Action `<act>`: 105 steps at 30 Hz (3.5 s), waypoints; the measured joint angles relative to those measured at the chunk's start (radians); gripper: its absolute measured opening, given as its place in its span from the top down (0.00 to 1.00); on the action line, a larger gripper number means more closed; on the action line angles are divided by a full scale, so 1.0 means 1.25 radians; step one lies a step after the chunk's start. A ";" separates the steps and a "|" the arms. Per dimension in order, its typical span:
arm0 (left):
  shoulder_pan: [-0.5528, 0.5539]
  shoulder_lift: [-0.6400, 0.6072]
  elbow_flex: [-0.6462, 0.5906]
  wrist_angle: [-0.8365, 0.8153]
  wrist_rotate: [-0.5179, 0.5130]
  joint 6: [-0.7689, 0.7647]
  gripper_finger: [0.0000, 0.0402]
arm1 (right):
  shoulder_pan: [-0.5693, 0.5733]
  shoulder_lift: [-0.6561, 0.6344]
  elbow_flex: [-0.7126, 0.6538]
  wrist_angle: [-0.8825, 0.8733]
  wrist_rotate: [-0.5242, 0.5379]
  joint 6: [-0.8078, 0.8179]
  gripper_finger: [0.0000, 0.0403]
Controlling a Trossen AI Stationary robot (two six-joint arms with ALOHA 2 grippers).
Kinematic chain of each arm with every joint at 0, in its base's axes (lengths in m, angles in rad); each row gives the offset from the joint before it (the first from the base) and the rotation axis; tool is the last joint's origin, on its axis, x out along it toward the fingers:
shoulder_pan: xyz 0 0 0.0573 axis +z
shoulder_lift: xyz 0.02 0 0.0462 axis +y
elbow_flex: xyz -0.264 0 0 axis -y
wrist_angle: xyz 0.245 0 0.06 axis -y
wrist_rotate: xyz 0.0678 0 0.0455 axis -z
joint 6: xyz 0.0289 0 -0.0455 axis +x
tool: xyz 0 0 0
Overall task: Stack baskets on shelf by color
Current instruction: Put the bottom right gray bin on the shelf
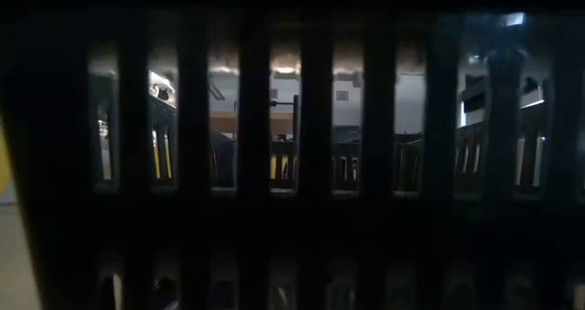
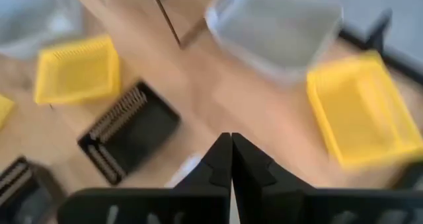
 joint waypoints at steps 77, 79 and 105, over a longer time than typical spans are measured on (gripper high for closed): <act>0.001 0.081 0.065 -0.057 0.013 -0.123 1.00 | -0.146 0.633 0.017 -0.073 -0.327 -0.760 0.66; 0.001 0.081 0.065 -0.057 0.013 -0.123 1.00 | -0.147 0.647 0.017 -0.072 -0.328 -0.764 0.66; 0.001 0.081 0.065 -0.057 0.013 -0.124 1.00 | -0.149 0.725 0.037 -0.097 -0.314 -0.755 0.99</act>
